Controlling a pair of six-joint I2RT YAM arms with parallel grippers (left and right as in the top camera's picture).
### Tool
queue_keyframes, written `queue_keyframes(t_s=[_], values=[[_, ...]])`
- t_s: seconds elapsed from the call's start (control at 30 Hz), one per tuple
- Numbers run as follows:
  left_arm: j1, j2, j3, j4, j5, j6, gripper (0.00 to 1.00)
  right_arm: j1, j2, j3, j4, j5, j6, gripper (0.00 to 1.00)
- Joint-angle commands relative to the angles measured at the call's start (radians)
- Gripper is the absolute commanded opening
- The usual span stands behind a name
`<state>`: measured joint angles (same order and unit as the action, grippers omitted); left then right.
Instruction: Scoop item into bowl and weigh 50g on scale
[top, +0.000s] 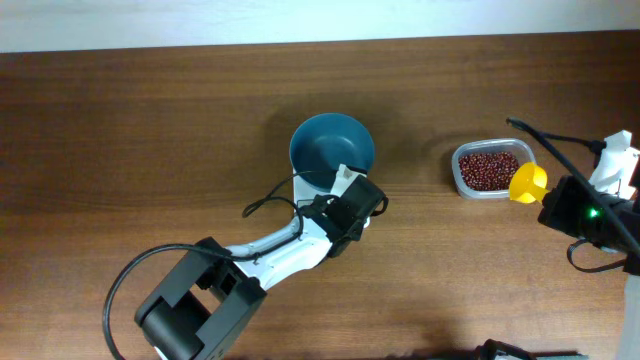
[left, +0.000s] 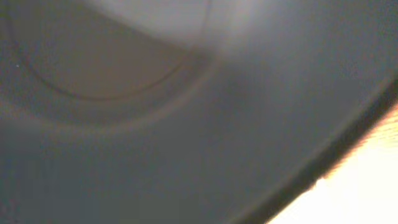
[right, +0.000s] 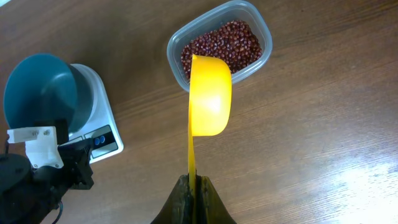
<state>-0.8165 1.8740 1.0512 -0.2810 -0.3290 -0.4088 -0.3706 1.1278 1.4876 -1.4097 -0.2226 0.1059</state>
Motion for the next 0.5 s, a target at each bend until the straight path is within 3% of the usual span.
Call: queue_keyframes(t_s=[0.0,0.2,0.47], values=[[0.001,0.083,-0.051,-0.065,0.052,-0.024,0.00,-0.007,-0.001,0.011,0.003,0.005,0.007,0.04],[0.001,0.068,-0.051,-0.066,0.053,-0.024,0.00,-0.007,-0.001,0.011,0.001,0.005,0.007,0.04],[-0.030,-0.126,-0.051,-0.142,0.056,-0.024,0.00,-0.007,-0.001,0.011,0.007,0.006,0.007,0.04]])
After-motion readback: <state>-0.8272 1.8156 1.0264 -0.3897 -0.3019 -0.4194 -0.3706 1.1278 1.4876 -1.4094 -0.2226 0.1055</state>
